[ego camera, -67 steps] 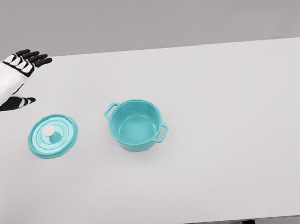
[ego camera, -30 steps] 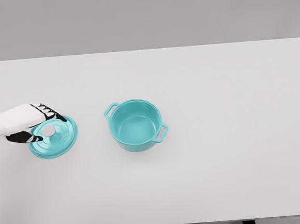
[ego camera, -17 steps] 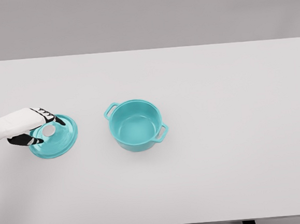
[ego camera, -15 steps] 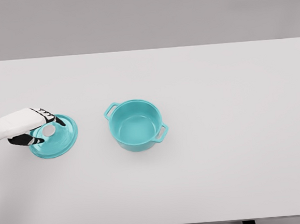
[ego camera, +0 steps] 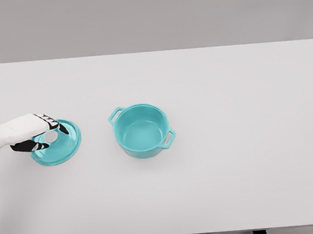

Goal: Cover the pot with left arm

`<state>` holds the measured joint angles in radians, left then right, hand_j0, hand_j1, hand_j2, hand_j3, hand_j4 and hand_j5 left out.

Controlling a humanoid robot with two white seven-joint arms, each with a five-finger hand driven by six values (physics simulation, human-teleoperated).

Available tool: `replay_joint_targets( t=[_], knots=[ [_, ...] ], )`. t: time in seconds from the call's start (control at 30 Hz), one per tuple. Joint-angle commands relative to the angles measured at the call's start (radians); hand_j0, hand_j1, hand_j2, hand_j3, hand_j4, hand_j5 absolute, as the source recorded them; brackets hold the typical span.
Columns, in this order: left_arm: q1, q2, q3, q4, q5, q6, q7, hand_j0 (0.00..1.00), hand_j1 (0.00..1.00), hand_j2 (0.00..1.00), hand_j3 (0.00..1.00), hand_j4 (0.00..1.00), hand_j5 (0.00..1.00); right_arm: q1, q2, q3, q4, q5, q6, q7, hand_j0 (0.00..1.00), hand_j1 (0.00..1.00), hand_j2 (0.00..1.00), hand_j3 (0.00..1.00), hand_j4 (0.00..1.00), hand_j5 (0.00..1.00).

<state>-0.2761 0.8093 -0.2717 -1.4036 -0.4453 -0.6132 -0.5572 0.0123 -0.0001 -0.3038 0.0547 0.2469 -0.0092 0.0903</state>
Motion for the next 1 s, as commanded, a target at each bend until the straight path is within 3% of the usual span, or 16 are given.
replay_joint_targets(
  t=[0.0, 0.47, 0.97],
  knots=[
    [0.0, -0.001, 0.0, 0.0, 0.003, 0.002, 0.0, 0.67, 0.67, 0.67, 0.67, 0.67, 0.67, 0.0, 0.0, 0.0, 0.0, 0.0, 0.0, 0.0, 1.0, 1.0, 1.0, 1.0, 1.0, 1.0],
    [0.008, -0.001, 0.0, 0.0, 0.003, 0.002, 0.0, 0.55, 0.55, 0.55, 0.55, 0.55, 0.55, 0.0, 0.0, 0.0, -0.001, 0.0, 0.0, 0.0, 1.0, 1.0, 1.0, 1.0, 1.0, 1.0],
    [0.002, 0.013, 0.005, -0.031, 0.019, 0.002, 0.005, 0.52, 0.52, 0.52, 0.52, 0.52, 0.52, 0.0, 0.0, 0.0, 0.0, 0.0, 0.0, 0.0, 1.0, 1.0, 1.0, 1.0, 1.0, 1.0]
  ],
)
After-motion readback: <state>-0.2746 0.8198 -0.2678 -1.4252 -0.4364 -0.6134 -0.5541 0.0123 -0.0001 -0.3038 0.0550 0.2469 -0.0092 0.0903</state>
